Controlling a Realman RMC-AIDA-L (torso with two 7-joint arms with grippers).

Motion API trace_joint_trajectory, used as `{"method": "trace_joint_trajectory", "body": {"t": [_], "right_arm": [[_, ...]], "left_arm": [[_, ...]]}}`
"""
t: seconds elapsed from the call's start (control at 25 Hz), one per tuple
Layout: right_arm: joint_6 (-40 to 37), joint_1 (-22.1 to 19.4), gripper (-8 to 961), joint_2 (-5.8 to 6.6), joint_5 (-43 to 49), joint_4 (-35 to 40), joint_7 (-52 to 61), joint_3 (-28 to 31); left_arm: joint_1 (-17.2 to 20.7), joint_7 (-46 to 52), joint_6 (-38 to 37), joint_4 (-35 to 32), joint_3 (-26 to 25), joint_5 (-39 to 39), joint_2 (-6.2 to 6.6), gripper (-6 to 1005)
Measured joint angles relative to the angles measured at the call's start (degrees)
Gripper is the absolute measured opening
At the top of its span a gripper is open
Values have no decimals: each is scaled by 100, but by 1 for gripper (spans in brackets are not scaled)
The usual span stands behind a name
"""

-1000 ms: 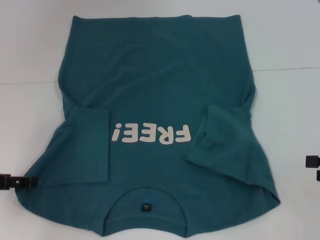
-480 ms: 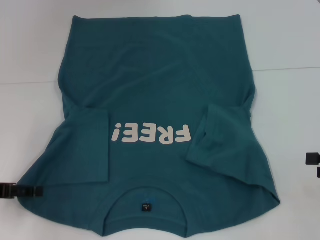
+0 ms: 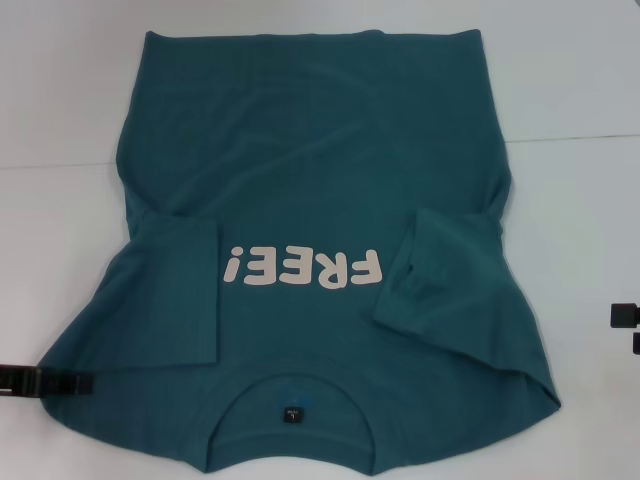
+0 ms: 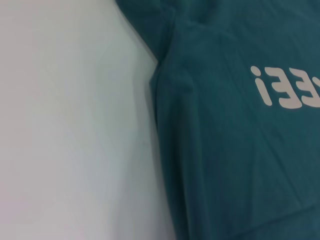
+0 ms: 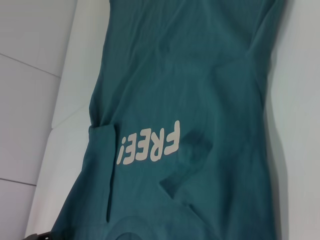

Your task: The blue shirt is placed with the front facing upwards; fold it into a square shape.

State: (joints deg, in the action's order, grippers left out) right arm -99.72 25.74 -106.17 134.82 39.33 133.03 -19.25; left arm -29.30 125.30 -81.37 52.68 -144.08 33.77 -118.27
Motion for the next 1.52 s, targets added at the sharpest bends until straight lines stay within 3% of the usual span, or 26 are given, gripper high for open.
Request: {"method": "trace_joint_trajectory", "body": {"t": [0.2,0.4,0.84,1.12,1.52], "right_arm": [[-17,1,918,0,-4,14,3,1],[-58,-10,916,0,-86,14,8,2],[-473,-64,882,55,-157,283,407,150],[-588,22,882,217,132,645,1010,-268],[-411,128,881,197,411,440,968,-725]], "left_arm": [[-15,7,12,-32,4,12,-11,646],[-19,57,-9,23,-38,30,-36,407],[-94,298,-132,112,-64,57,-39,14],[-102,316,-221,213,-62,200,-22,14],[-182,336,-237,216,-42,210,-13,13]]}}
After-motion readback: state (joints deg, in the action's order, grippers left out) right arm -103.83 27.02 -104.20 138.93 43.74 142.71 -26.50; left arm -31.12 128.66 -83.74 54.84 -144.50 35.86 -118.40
